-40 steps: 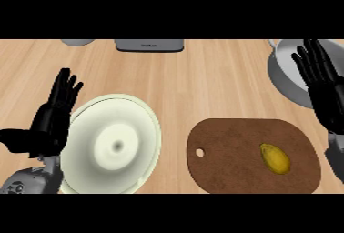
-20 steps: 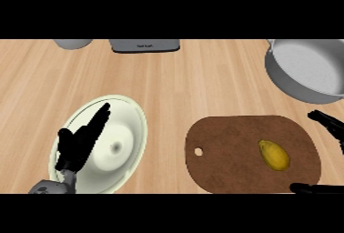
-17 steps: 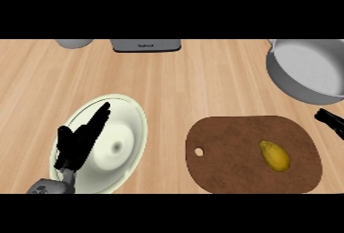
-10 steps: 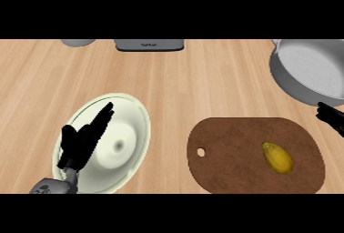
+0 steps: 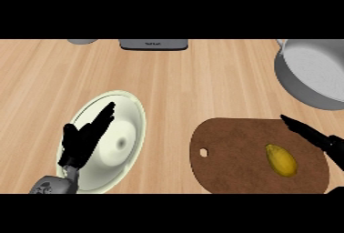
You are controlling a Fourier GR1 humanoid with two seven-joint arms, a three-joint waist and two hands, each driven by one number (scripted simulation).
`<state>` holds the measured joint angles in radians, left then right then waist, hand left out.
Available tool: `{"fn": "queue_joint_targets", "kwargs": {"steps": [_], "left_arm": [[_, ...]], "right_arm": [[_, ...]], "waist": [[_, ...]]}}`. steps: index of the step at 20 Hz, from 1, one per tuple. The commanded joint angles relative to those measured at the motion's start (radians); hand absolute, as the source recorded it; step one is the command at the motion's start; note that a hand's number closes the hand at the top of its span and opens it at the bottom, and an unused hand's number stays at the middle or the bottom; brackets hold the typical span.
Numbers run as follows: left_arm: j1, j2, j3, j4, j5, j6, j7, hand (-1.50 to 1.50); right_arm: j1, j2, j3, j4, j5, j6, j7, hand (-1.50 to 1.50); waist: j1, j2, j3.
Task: Pick the lemon from the cutting board and place it in the pot
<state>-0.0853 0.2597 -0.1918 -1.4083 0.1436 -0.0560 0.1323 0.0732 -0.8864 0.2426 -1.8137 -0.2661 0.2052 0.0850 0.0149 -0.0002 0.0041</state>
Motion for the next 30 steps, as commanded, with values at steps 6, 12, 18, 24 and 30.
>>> {"fn": "queue_joint_targets", "kwargs": {"steps": [6, 12, 18, 24, 30], "left_arm": [[0.033, -0.048, -0.009, -0.02, -0.062, 0.035, 0.023, 0.0], [0.013, -0.054, 0.039, 0.059, -0.05, -0.034, -0.039, 0.0], [0.044, -0.05, 0.031, -0.01, -0.056, -0.041, 0.005, 0.0], [0.03, -0.027, 0.08, 0.022, -0.036, -0.074, 0.001, 0.0], [0.053, -0.089, 0.045, 0.012, -0.112, -0.026, -0.001, 0.0]], "right_arm": [[-0.026, 0.101, -0.035, 0.272, 0.188, 0.088, -0.205, -1.5], [-0.074, 0.164, -0.107, 0.384, 0.221, 0.155, -0.277, -1.5], [-0.091, 0.238, -0.108, 0.512, 0.175, 0.258, -0.41, -1.5], [-0.136, 0.296, -0.148, 0.648, 0.103, 0.368, -0.435, -1.5], [-0.229, 0.395, -0.151, 0.773, 0.174, 0.37, -0.397, -1.5]], "waist": [[-0.014, 0.0, -0.004], [-0.016, 0.001, -0.004], [-0.013, 0.0, -0.004], [-0.011, 0.001, -0.004], [-0.009, 0.001, -0.004]]}}
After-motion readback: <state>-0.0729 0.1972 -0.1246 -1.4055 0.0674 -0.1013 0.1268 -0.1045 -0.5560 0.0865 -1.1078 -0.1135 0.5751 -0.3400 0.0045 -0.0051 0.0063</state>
